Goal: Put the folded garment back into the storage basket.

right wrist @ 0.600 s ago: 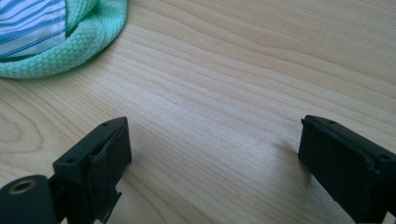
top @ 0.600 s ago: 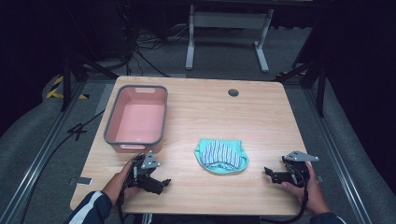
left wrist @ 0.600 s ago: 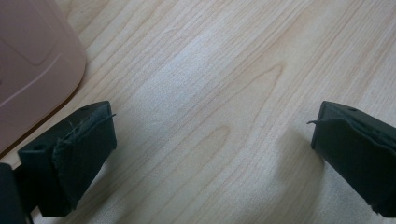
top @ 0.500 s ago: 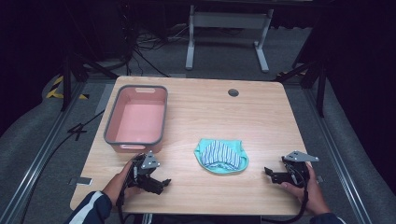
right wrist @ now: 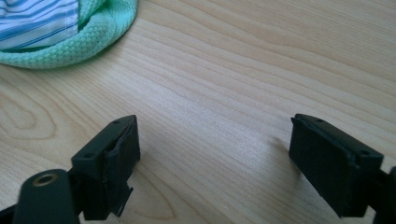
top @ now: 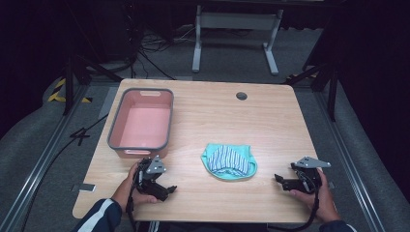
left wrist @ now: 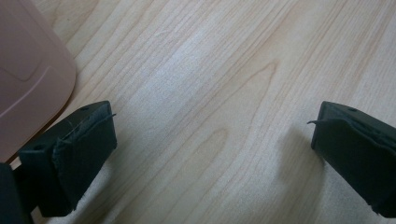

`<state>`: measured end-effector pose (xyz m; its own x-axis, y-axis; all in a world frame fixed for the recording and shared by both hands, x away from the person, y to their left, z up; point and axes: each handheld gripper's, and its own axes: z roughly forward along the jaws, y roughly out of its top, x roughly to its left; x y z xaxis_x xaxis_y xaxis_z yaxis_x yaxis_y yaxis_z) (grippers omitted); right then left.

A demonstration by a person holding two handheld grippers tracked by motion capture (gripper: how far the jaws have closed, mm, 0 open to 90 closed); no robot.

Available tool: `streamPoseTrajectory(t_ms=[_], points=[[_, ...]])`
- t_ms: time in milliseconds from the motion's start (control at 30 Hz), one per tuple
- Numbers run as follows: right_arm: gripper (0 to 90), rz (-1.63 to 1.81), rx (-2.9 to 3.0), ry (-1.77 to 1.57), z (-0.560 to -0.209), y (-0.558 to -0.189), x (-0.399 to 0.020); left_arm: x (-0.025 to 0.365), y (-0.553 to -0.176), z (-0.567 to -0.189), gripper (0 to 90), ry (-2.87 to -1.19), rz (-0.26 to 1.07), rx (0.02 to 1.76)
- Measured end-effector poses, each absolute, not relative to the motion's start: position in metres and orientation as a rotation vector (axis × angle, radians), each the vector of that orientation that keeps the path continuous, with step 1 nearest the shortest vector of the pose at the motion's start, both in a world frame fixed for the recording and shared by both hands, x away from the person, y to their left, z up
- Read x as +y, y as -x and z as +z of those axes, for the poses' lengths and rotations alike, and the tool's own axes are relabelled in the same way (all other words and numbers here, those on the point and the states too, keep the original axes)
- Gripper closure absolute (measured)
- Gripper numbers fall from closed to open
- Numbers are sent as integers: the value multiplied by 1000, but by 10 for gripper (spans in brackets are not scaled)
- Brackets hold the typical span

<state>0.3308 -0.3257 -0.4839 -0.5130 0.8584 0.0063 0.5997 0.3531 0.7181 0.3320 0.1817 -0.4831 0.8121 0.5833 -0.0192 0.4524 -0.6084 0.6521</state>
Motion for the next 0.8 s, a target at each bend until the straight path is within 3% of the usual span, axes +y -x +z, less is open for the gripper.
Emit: streamPoseTrajectory(t_ms=[100,200,300,367,467,567,800], points=[[283,965,2249,-1271,-483,-330,-325,176,-333,-480,27,-2355,263,737],[295,976,2251,-1277,-481,-330,-322,168,-332,-476,165,-2352,271,700],[311,1008,2251,-1267,-477,-330,-319,161,-333,-474,163,-2369,306,687],[318,1031,2259,-1248,-473,-330,-314,157,-337,-473,227,-2362,302,694],[341,1047,2273,-1218,-469,-332,-308,149,-342,-472,236,-2359,320,705],[381,1059,2288,-1164,-462,-335,-298,139,-347,-468,334,-2358,329,673],[417,1085,2289,-1113,-452,-345,-280,115,-362,-459,337,-2316,345,646]])
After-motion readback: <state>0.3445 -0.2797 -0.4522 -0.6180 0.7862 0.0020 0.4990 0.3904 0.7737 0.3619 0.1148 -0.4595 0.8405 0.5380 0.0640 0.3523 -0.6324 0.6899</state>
